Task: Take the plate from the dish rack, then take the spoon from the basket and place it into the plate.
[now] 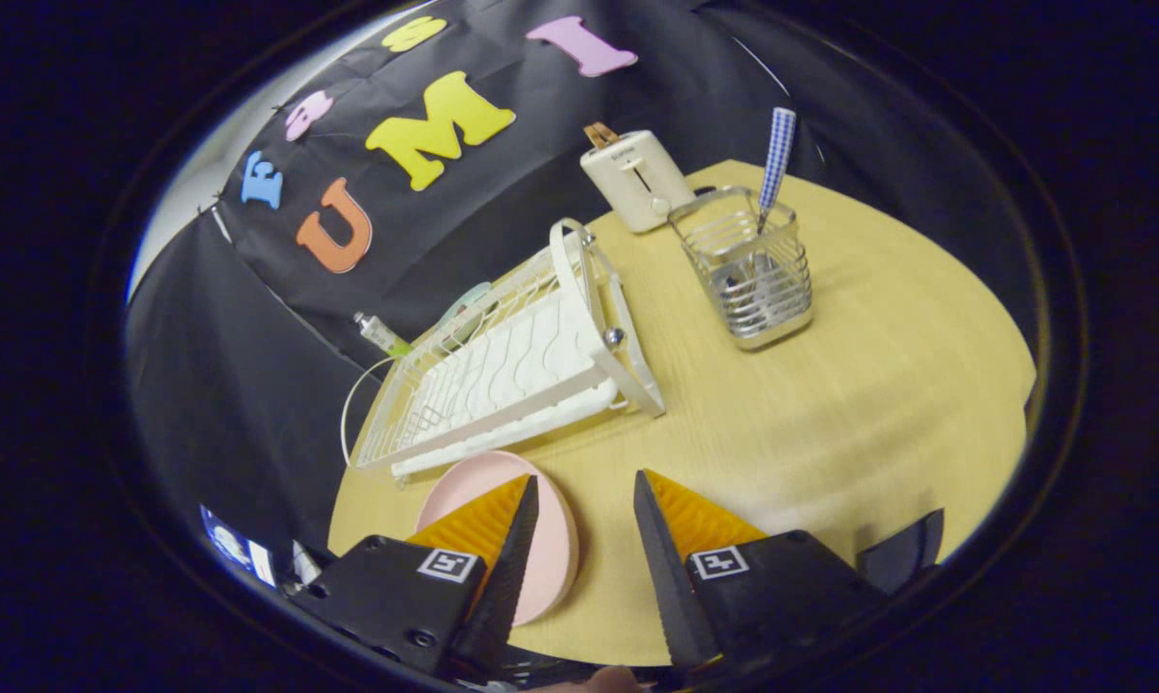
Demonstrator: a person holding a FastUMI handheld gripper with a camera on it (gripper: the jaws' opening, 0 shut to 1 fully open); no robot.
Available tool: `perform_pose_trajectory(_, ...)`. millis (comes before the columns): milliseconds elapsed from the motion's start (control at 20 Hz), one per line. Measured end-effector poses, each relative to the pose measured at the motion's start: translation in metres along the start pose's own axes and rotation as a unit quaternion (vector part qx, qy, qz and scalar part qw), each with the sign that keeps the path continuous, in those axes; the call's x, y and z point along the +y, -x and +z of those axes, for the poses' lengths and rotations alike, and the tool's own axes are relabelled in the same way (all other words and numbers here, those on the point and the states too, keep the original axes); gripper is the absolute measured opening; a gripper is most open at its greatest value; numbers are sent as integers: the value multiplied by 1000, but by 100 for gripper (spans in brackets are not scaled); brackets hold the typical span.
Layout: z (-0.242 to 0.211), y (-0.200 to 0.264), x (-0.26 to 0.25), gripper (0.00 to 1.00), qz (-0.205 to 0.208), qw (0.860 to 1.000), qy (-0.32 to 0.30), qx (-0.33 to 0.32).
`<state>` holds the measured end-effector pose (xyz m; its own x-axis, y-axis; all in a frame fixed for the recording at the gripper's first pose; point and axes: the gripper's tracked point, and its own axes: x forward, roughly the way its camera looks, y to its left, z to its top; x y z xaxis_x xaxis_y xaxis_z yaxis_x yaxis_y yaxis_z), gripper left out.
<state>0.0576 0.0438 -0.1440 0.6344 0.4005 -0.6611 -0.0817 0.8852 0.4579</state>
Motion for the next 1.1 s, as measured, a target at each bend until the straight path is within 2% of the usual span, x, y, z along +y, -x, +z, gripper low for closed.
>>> perform_pose_trajectory(150, 27, 37, -25, 82, -48, 994, 57, -84)
perform_pose_trajectory(300, 55, 73, -47, 92, -86, 978, 99, -163)
perform_pose_trajectory(400, 73, 93, -62, 94, -106, 965, 121, -207)
perform_pose_trajectory(550, 95, 106, -75, 97, -121, 946, 155, -260)
perform_pose_trajectory(650, 107, 102, -82, 100, -112, 939, 164, -280)
perform_pose_trajectory(800, 128, 75, -94, 100, -105, 936, 184, -281)
perform_pose_trajectory(1100, 169, 19, -116, 98, -82, 951, 155, -255)
